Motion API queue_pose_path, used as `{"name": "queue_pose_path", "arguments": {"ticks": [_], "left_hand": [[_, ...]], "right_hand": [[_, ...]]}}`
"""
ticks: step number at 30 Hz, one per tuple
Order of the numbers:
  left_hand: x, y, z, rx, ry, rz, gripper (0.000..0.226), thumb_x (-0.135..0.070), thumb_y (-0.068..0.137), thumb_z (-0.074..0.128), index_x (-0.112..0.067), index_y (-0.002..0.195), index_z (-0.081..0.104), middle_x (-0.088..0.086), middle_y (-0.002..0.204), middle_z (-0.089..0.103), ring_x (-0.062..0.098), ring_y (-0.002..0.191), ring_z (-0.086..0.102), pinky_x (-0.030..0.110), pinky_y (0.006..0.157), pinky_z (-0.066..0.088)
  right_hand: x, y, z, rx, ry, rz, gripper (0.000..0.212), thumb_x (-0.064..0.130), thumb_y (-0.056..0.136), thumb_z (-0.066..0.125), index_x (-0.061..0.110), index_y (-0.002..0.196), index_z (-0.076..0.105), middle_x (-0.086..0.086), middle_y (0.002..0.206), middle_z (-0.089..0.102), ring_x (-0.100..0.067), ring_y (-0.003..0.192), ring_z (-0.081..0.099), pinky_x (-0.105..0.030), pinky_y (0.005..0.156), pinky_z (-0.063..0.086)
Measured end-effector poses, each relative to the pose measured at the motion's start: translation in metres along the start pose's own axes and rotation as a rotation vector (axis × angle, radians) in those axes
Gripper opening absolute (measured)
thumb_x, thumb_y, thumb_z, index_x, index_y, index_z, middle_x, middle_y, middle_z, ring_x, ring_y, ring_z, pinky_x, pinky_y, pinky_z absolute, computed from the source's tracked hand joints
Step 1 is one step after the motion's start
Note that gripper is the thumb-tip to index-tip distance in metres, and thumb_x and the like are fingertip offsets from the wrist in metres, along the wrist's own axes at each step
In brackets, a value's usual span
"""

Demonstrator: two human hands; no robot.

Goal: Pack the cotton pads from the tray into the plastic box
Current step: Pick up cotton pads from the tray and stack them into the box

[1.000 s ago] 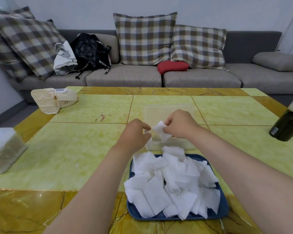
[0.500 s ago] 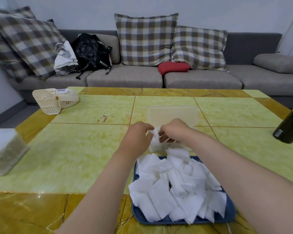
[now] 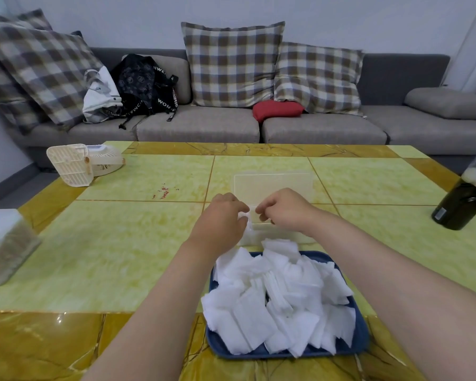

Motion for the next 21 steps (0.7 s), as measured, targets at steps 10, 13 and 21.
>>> {"name": "queue_pose_path", "arguments": {"ticks": [10,13,21], "left_hand": [[-0.041,-0.024,-0.011,0.074,-0.137,-0.007,0.023,-0.024,0.098,0.057,-0.026,0.116,0.071,-0.013,0.105,0.063,0.008,0.090,0.061,0.028,0.083,0.052],[-0.046,-0.032,-0.010,0.120,-0.150,-0.019,0.026,-0.023,0.097,0.058,-0.026,0.120,0.069,-0.015,0.106,0.062,0.006,0.091,0.062,0.021,0.080,0.046],[-0.050,-0.043,-0.015,0.126,-0.513,-0.143,0.044,-0.023,0.093,0.068,-0.024,0.136,0.059,-0.011,0.117,0.064,0.006,0.101,0.065,0.007,0.064,0.050]], "right_hand": [[-0.004,-0.069,-0.028,0.007,-0.614,-0.085,0.030,0.051,0.076,0.064,0.025,0.082,0.078,0.009,0.079,0.075,-0.013,0.078,0.069,-0.031,0.070,0.057],[-0.010,-0.071,-0.017,0.021,-0.717,-0.087,0.032,0.050,0.076,0.068,0.024,0.091,0.078,0.006,0.086,0.075,-0.017,0.082,0.069,-0.029,0.068,0.054],[-0.016,-0.075,-0.040,0.021,-0.130,-0.191,0.019,0.027,0.089,0.070,0.012,0.079,0.074,0.001,0.068,0.062,-0.013,0.061,0.051,-0.030,0.060,0.041]]}}
Point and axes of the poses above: each hand's wrist, its own y-axis towards the middle knuckle, its own z-axis out of the palm, x = y × z, the point moved 3 cm from there along y, towards the middle knuckle
